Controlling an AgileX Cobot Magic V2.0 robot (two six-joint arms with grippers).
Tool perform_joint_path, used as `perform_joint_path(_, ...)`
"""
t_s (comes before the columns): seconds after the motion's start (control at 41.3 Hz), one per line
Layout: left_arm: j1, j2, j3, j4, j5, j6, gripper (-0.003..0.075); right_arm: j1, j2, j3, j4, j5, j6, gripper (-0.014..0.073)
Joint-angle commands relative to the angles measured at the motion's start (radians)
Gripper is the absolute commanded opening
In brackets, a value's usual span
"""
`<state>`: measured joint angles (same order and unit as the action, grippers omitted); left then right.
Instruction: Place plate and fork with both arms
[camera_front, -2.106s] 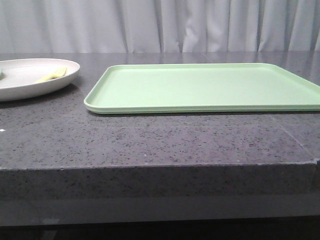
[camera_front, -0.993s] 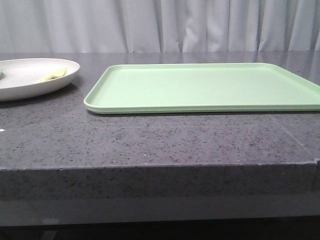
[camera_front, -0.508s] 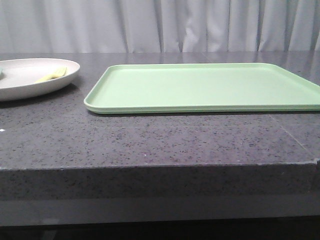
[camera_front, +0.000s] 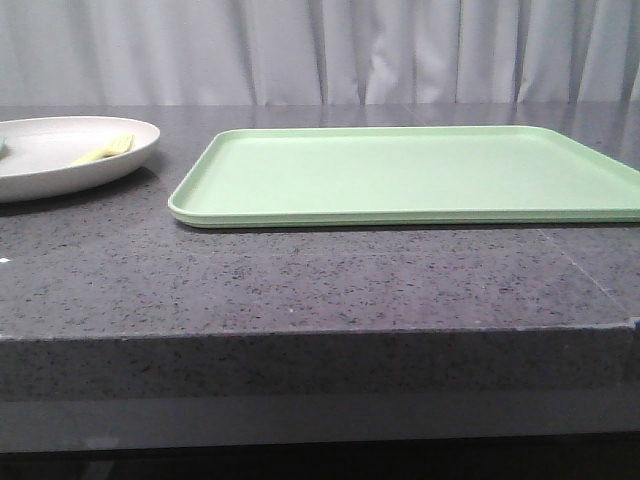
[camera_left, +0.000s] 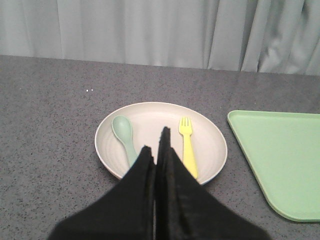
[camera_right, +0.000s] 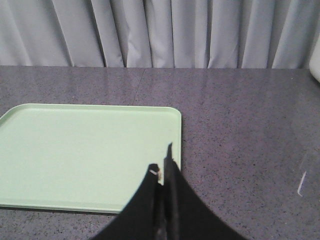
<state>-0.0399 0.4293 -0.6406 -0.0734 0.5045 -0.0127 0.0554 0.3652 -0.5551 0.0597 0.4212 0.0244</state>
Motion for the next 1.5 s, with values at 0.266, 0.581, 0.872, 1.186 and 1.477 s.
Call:
perform_joint_path(0.266, 0.002, 0.036, -0.029, -0.010, -0.077, -0.003, -0.0018, 0.001, 0.022, -0.034, -0.012, -0.070, -0.003, -0.0069)
perform_joint_path(0.581, 0.002, 0.036, -0.029, 0.066, -0.128, -0.002, 0.0400, -0.002, 0.022, -0.034, -0.033, -0.068, -0.003, 0.0413)
perform_joint_path(0.872, 0.002, 0.036, -0.029, 0.079, -0.153, -0.002, 0.0671, -0.002, 0.022, -0.034, -0.033, -0.069, -0.003, 0.0651)
perform_joint_path(1.186, 0.002, 0.044, -0.031, 0.008, -0.185, -0.002, 0.0671, -0.002, 0.022, -0.034, -0.033, -0.069, -0.003, 0.0651)
perform_joint_path(1.477, 0.002, 0.261, -0.189, 0.122, 0.080, -0.002, 0.0671, -0.002, 0.022, -0.034, -0.033, -0.069, -0.003, 0.0651)
